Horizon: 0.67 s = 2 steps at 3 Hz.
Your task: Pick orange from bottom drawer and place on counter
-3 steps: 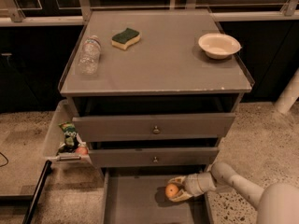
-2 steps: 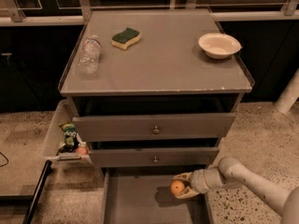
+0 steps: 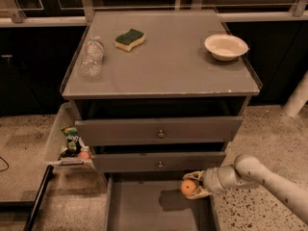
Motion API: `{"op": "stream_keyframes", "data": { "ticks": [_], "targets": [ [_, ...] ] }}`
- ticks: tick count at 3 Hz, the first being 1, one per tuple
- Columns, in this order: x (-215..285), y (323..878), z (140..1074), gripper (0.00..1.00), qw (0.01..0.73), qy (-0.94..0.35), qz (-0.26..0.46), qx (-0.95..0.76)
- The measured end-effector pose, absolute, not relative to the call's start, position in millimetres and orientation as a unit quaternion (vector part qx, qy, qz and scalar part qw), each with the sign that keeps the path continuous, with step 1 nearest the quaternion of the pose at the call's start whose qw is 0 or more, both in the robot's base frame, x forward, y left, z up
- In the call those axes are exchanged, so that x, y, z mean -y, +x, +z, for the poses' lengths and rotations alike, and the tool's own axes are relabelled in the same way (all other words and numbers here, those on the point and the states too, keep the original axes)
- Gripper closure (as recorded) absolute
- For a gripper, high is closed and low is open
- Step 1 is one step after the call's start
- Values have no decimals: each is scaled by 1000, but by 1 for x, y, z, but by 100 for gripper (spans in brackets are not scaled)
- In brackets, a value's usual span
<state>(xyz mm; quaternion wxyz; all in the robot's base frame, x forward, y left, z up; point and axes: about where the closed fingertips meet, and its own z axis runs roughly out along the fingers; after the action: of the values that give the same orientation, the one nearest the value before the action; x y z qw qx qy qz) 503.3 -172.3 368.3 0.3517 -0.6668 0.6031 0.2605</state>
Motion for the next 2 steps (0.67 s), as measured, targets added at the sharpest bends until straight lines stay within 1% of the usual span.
{"op": "stream_keyframes", "data": {
  "ticks": [1,2],
  "targets": [
    [166,496,374,100,344,-680,246,-598],
    [162,483,414,100,350,-710,197,-579]
  ]
}}
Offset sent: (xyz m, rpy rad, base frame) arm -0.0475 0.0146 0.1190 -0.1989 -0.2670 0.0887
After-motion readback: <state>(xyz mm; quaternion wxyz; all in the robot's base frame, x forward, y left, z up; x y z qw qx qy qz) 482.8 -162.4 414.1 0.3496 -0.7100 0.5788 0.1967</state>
